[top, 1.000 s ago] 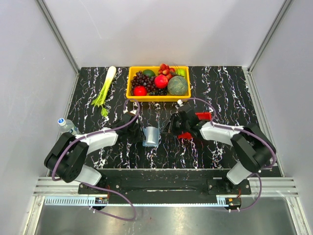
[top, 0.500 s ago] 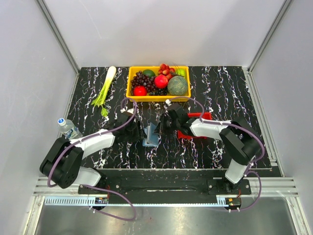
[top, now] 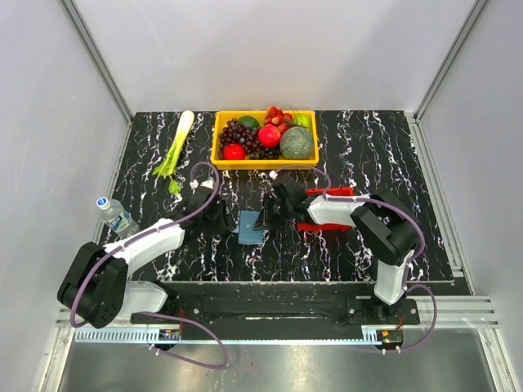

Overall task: Put the credit cards into the card holder
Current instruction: Close the card holder at the center of the board.

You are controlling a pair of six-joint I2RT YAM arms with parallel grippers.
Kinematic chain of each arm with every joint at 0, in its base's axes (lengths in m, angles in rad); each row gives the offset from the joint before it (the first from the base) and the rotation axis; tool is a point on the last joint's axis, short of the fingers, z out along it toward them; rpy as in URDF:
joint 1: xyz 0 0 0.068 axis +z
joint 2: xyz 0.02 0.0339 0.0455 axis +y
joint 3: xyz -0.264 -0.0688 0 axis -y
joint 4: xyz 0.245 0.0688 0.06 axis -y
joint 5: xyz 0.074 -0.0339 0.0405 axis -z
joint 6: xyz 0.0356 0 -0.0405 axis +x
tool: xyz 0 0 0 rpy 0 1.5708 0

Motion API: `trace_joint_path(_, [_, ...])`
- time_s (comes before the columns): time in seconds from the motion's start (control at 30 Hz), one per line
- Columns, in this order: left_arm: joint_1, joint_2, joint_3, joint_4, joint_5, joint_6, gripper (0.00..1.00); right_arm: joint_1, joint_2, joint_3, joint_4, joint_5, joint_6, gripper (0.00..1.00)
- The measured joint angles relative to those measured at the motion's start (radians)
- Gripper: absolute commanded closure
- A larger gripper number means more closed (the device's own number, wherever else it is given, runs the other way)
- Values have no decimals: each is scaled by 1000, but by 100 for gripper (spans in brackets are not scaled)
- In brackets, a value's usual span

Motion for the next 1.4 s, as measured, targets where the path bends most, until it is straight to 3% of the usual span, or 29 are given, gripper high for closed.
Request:
trace_joint_path(0.4, [3,3,18,-55,-55,19,49,1,27,31,-33,-16,-19,91])
trace_joint_path(0.67, [33,53,46,-21,-17,12,60,1,29,31,-32,-23,-29,91])
trace_joint_path(1.1, [56,89,60,8,59,8,88,1,33,34,-32,-34,-39,89])
trace_joint_path(1.4, [56,88,59,16,82,6,79,1,33,35,-32,-35,-40,88])
